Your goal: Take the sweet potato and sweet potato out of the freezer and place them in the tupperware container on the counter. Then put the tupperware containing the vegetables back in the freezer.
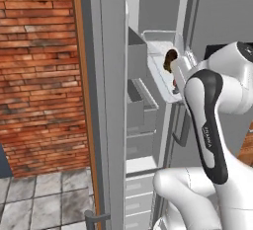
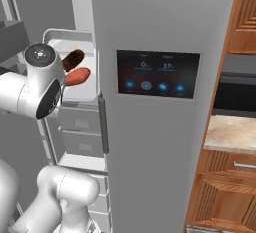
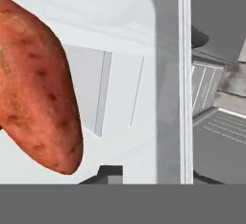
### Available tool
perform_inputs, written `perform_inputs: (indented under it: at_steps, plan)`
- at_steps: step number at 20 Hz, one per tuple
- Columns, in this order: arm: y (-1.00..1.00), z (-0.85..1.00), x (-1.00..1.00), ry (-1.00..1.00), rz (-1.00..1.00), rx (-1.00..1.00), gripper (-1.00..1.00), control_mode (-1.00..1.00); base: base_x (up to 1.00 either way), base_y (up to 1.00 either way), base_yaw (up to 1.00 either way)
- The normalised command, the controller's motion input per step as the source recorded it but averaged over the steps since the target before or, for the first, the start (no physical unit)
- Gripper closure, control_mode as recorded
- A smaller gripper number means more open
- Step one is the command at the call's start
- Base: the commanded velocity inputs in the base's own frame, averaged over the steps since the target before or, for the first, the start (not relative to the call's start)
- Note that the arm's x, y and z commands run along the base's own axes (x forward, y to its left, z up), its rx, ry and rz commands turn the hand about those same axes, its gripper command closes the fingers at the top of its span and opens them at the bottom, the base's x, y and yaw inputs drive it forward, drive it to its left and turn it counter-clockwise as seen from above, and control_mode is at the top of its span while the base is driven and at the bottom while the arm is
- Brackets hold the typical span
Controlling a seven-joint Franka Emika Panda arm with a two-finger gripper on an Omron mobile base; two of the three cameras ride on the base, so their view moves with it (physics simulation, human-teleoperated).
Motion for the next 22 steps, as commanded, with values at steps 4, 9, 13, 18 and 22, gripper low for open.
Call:
perform_inputs:
  at_steps: [4, 9, 13, 18, 22]
  plan:
    - [0.46, 0.02, 0.18, 0.00, 0.00, 0.00, 1.00, -1.00, 0.00, 0.00, 0.00]
    - [0.25, 0.10, -0.22, 0.00, 0.00, 0.00, 1.00, -1.00, 0.00, 0.00, 0.00]
    - [0.15, 0.09, -0.36, 0.00, 0.00, 0.00, 1.00, -1.00, 0.00, 0.00, 0.00]
    - [0.00, 0.22, -0.03, 0.00, 0.00, 0.00, 1.00, -1.00, 0.00, 0.00, 0.00]
    - [0.00, 0.17, 0.19, 0.00, 0.00, 0.00, 1.00, -1.00, 0.00, 0.00, 0.00]
